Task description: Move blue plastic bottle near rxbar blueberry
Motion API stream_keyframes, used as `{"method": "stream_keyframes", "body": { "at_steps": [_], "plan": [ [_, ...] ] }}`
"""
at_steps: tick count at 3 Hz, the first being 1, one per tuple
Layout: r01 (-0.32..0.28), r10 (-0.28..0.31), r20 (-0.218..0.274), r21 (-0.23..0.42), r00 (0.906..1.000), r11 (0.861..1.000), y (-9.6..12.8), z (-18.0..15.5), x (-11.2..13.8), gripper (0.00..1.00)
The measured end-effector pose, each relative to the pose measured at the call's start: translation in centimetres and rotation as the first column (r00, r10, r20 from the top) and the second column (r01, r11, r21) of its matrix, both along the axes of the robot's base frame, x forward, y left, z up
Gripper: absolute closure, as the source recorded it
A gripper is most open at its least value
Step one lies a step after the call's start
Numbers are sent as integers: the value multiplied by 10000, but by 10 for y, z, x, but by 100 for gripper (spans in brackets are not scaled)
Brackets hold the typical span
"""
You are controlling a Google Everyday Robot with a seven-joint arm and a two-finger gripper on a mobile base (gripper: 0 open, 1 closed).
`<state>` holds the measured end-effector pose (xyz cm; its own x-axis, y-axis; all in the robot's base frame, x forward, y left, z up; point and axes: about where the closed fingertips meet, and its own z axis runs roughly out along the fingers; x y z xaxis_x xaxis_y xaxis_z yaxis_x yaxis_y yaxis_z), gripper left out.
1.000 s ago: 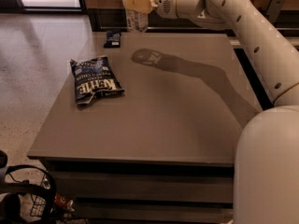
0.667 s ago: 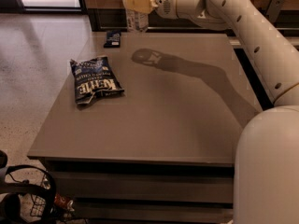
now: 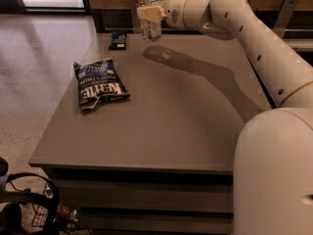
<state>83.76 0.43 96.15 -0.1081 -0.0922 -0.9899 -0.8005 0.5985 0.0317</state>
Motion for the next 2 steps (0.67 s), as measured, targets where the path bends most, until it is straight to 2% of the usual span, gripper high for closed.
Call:
{"method": "stream_keyframes", "body": {
  "at_steps": [1, 2],
  "plan": [
    [582, -582, 69, 48, 9983, 9983, -10, -15, 20, 100],
    [928, -941, 402, 335, 9948, 9951, -10, -26, 41, 100]
  ]
}}
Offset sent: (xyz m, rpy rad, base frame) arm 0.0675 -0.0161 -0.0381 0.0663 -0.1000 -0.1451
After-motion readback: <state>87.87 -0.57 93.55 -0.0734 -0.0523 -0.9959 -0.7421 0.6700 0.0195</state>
